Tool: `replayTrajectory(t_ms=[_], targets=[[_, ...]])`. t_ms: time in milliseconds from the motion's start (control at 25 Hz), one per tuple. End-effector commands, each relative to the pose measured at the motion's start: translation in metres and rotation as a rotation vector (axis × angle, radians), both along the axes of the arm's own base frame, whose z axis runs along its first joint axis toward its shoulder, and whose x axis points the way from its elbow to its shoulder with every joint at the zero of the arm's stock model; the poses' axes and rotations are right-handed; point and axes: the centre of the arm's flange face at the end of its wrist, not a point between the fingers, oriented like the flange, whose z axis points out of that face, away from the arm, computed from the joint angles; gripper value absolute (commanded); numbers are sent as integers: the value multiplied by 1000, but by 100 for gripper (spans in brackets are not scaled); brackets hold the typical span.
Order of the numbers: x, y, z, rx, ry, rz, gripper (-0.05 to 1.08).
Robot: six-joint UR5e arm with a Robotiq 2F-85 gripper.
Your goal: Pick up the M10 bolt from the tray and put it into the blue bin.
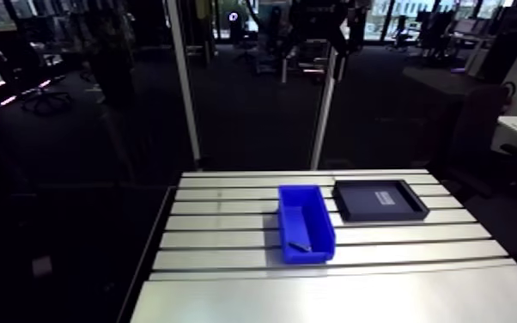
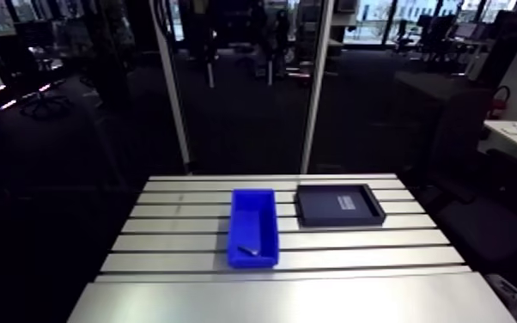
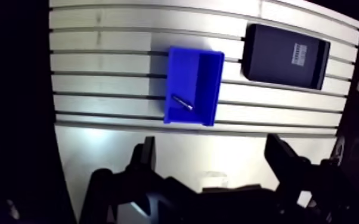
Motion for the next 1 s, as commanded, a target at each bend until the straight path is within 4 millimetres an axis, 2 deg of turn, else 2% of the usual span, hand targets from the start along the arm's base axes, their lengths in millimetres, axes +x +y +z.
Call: replayTrajectory(t_ms=[40, 160, 720, 1000], targets=[[-1, 3, 12, 7, 10, -97, 0], [-2, 3, 10, 8, 7, -94, 0], [0, 0, 37, 9, 28, -86, 0], [0, 0, 33, 9, 22, -85, 0]])
